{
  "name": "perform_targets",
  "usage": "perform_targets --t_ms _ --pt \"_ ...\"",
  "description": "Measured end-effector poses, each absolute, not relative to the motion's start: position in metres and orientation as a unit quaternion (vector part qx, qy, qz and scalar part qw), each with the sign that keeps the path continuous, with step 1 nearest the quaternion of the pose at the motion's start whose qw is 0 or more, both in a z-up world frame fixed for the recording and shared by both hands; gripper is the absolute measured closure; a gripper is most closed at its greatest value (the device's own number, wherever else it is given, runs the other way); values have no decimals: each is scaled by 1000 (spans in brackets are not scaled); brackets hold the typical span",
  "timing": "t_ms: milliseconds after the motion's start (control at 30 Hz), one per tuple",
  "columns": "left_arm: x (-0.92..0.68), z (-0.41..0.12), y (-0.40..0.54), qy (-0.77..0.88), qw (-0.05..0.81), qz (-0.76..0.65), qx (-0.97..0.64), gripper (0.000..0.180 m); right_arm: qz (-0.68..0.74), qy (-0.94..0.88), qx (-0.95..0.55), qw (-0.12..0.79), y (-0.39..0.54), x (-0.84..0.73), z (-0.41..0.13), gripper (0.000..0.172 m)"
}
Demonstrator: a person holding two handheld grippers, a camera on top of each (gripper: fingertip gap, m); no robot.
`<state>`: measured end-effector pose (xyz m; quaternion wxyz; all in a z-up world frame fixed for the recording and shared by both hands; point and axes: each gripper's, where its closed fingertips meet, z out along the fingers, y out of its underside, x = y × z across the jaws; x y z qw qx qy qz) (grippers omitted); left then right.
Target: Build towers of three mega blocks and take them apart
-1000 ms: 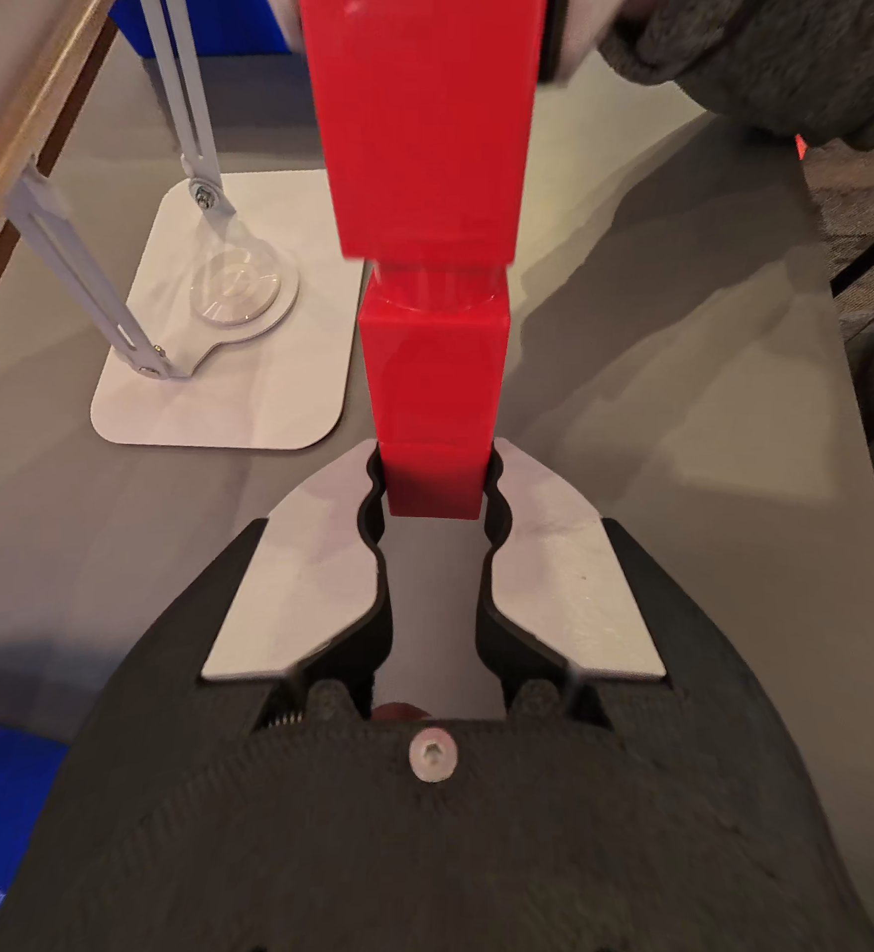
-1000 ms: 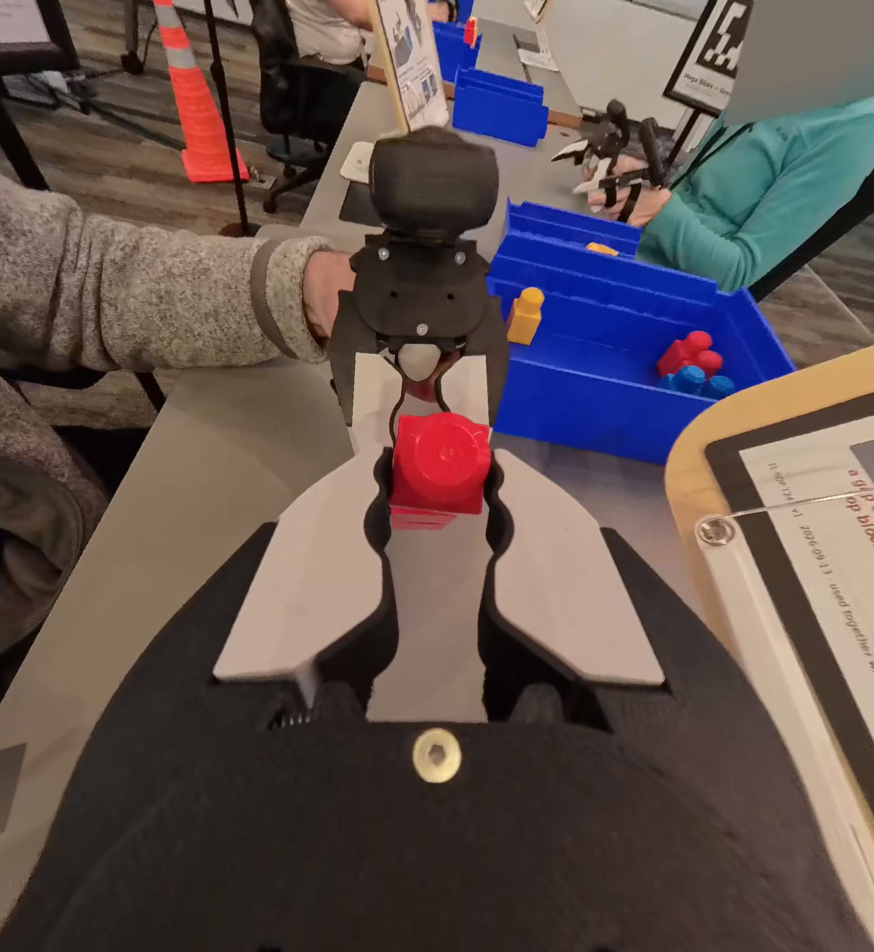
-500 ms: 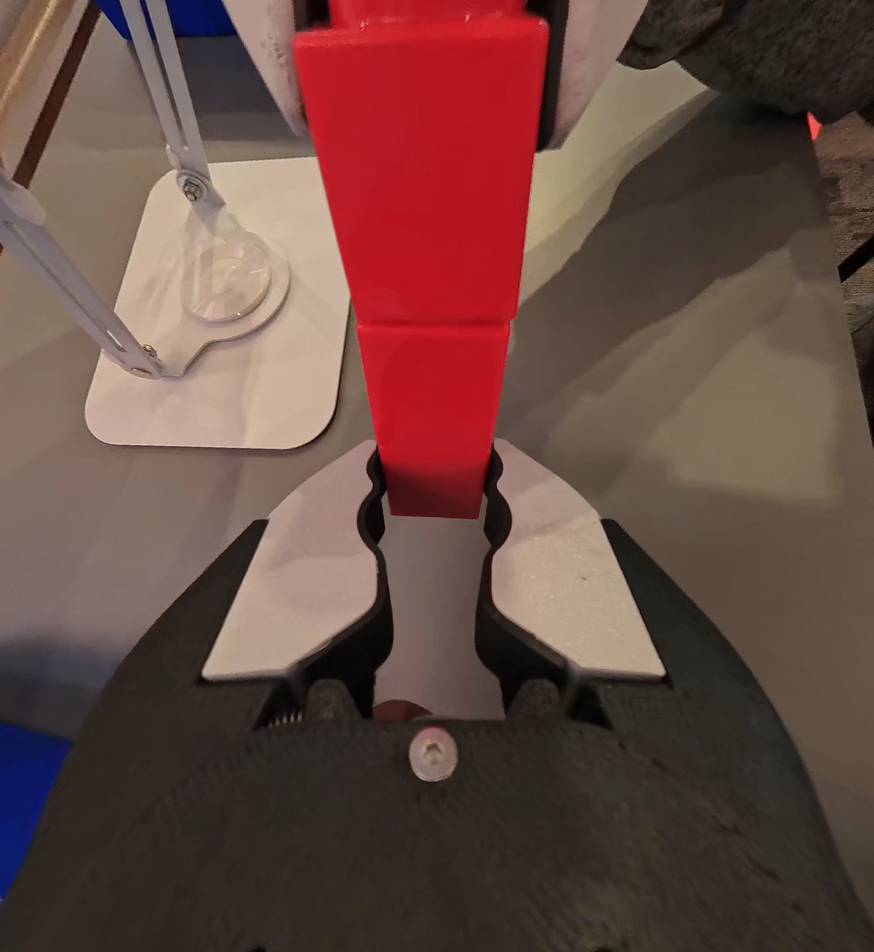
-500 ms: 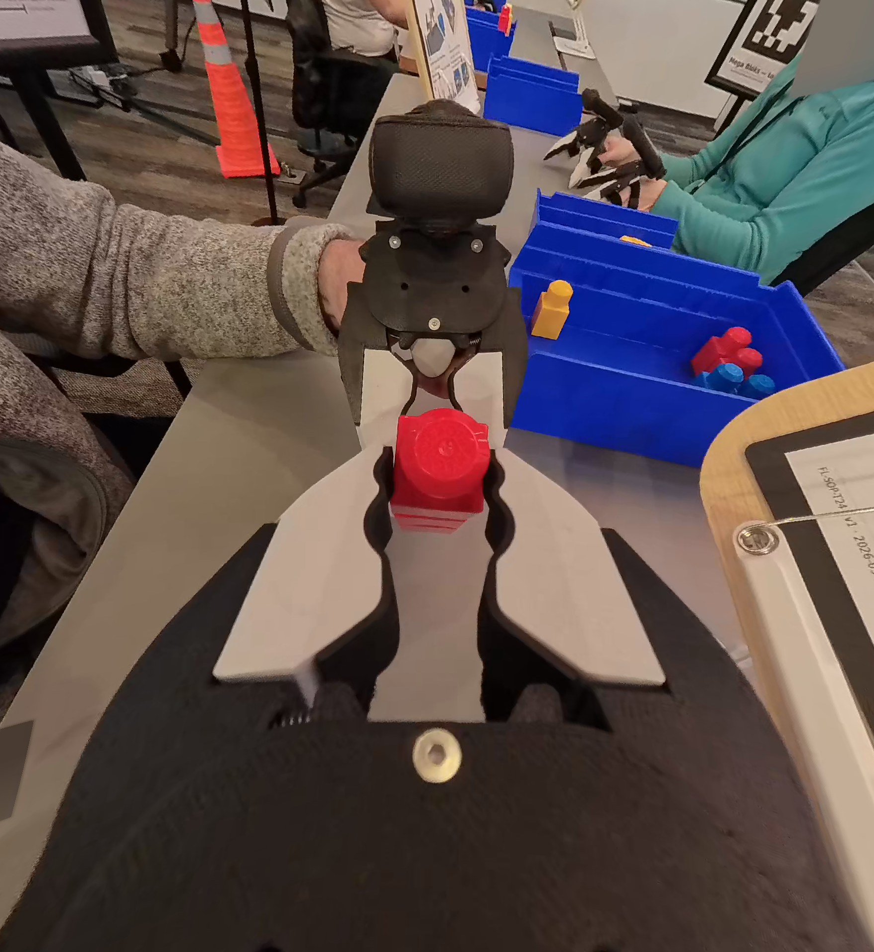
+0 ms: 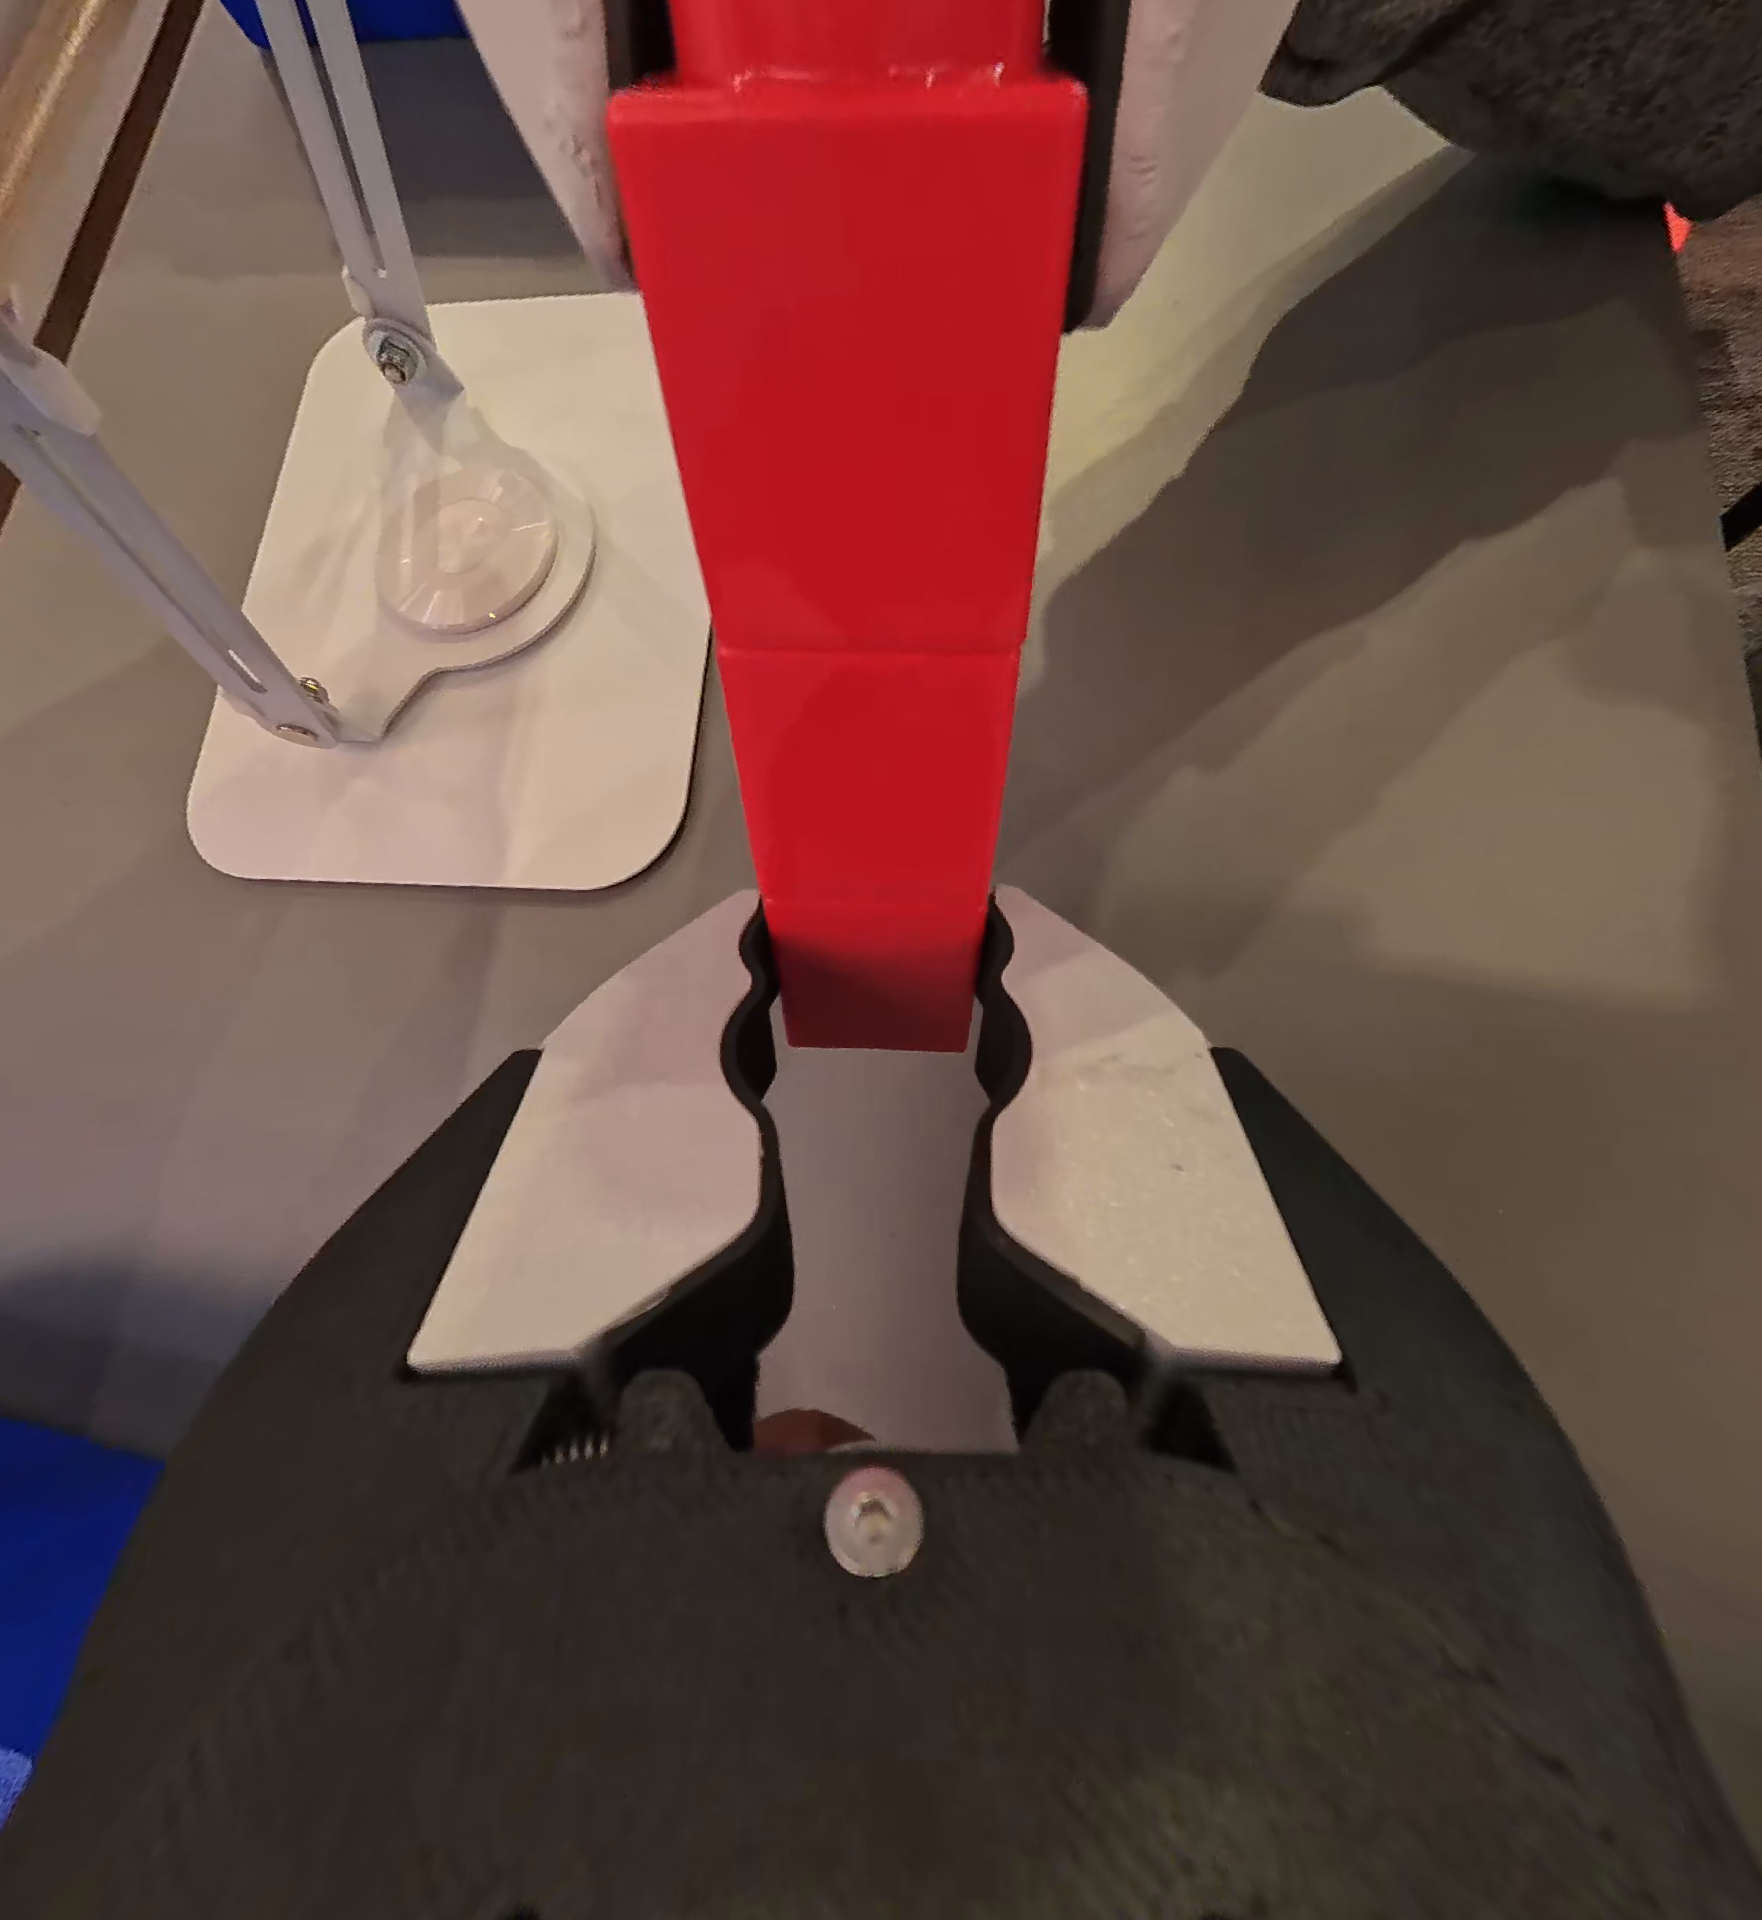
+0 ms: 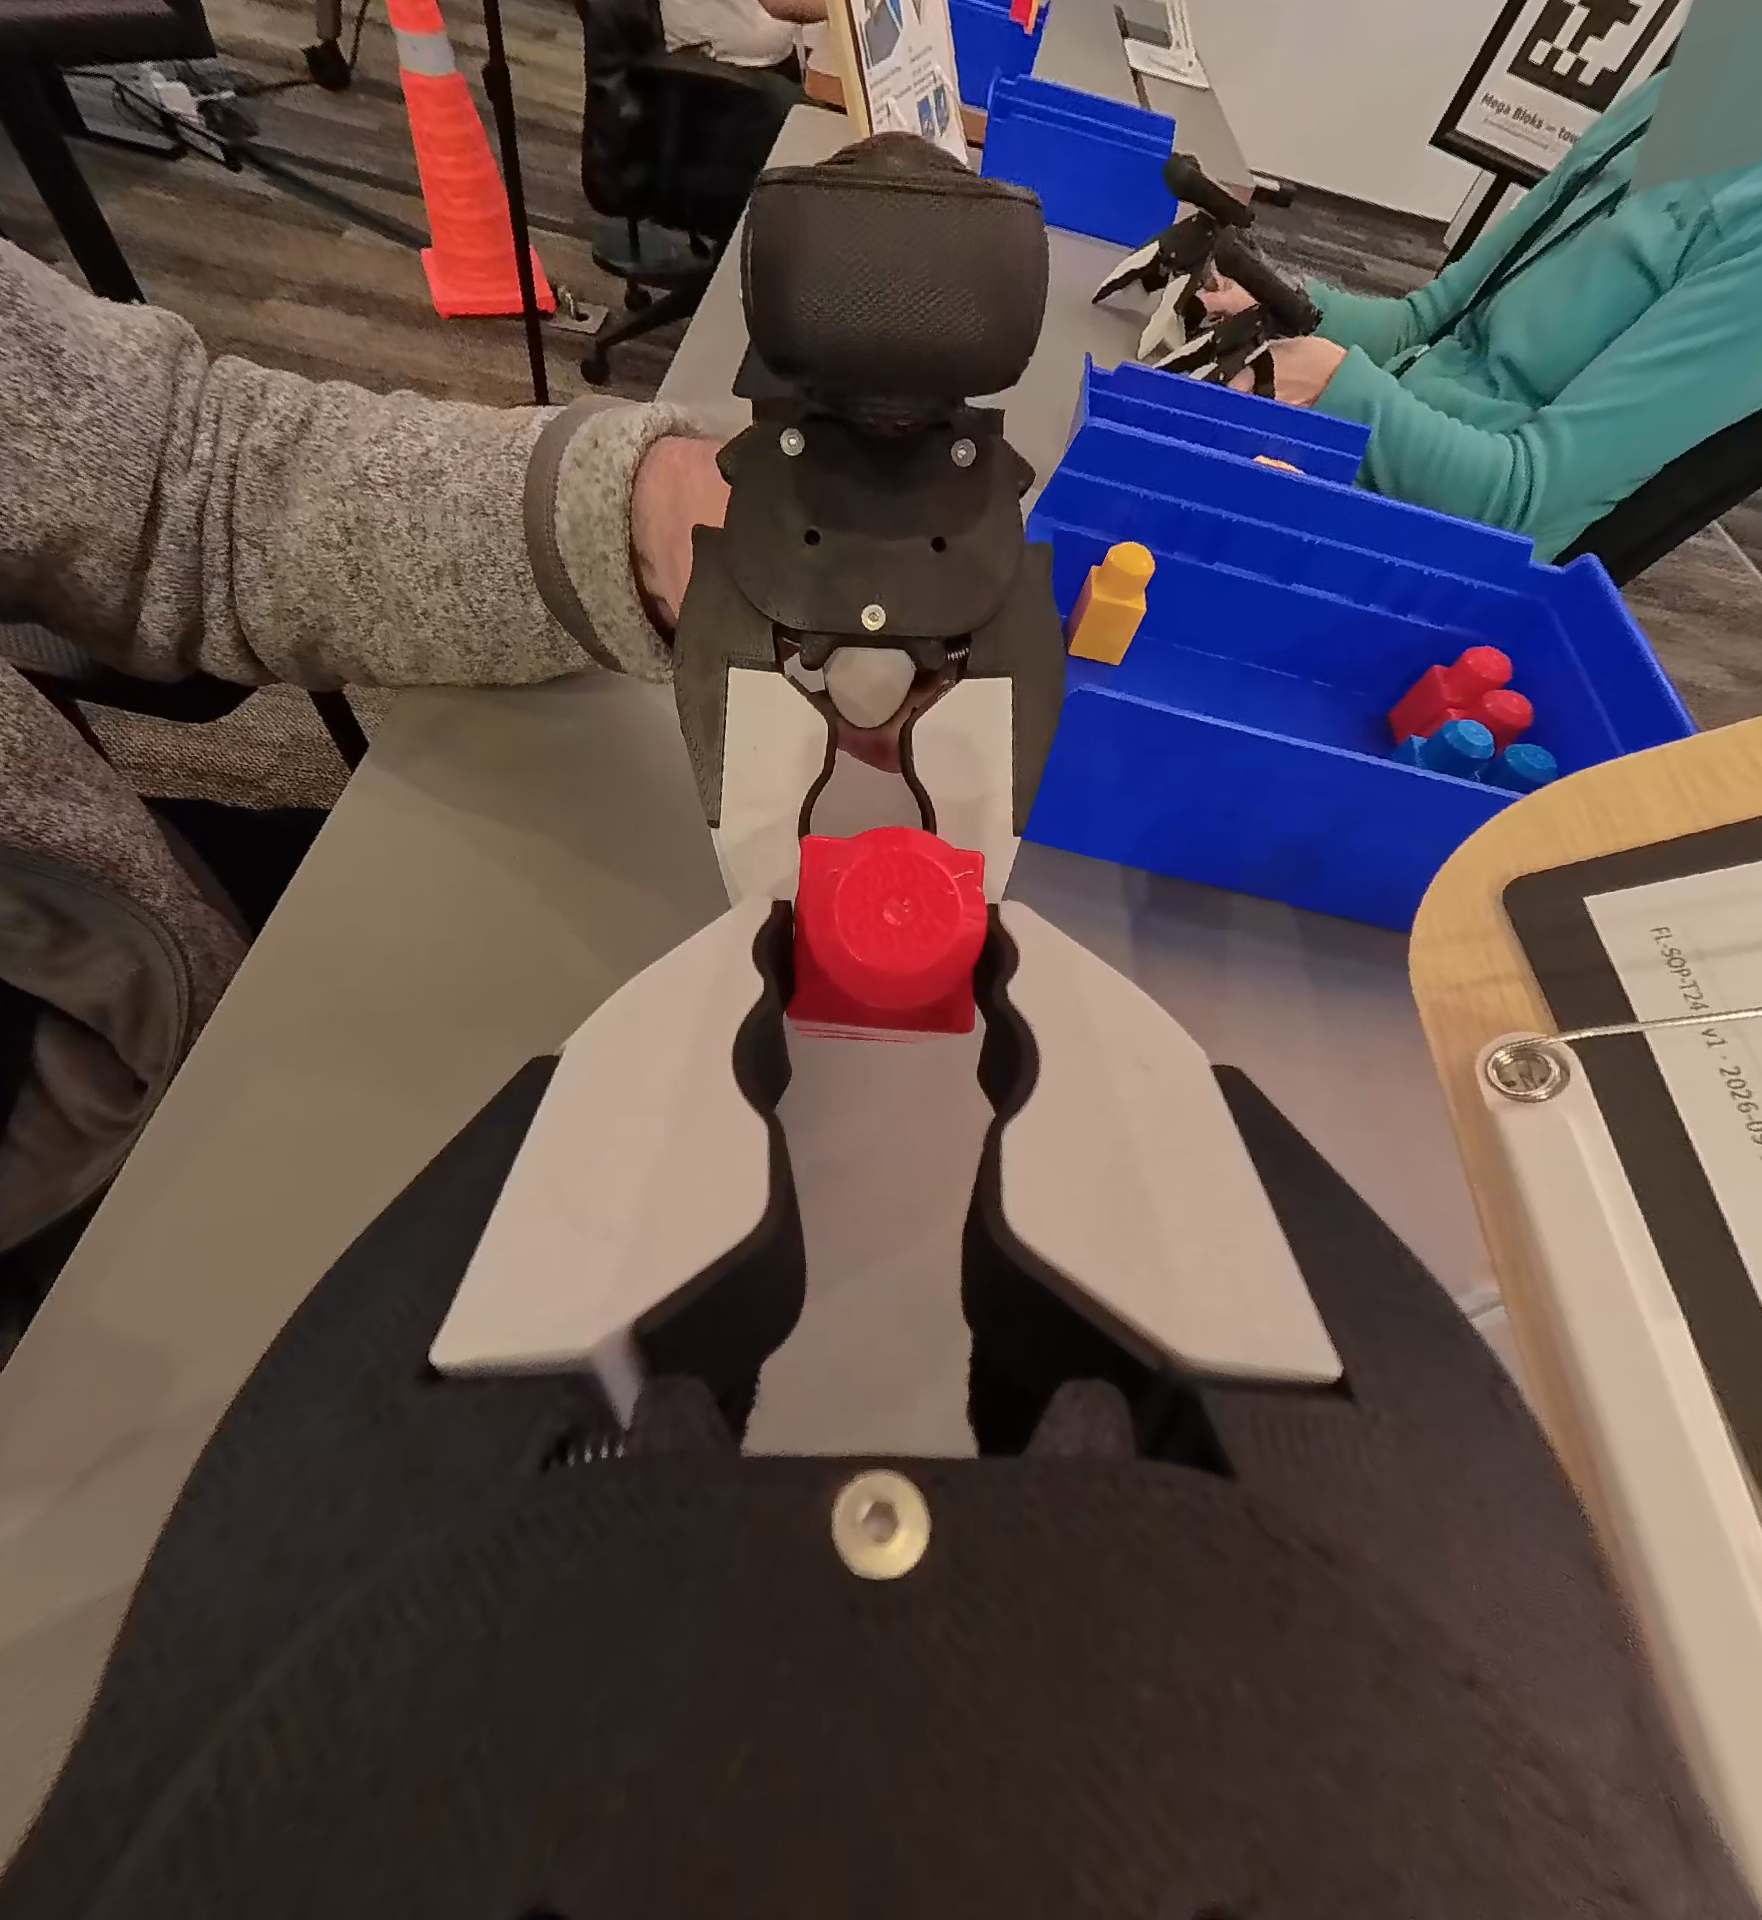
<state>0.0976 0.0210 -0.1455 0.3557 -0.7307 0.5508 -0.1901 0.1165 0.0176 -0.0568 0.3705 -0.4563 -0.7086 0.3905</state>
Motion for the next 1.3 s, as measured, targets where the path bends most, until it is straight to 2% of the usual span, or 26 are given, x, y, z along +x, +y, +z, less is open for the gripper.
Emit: perform_targets --t_ms 1300 --pt "104 -155 16 557 333 -214 -730 145 385 -724 -452 350 17 120 -65 137"
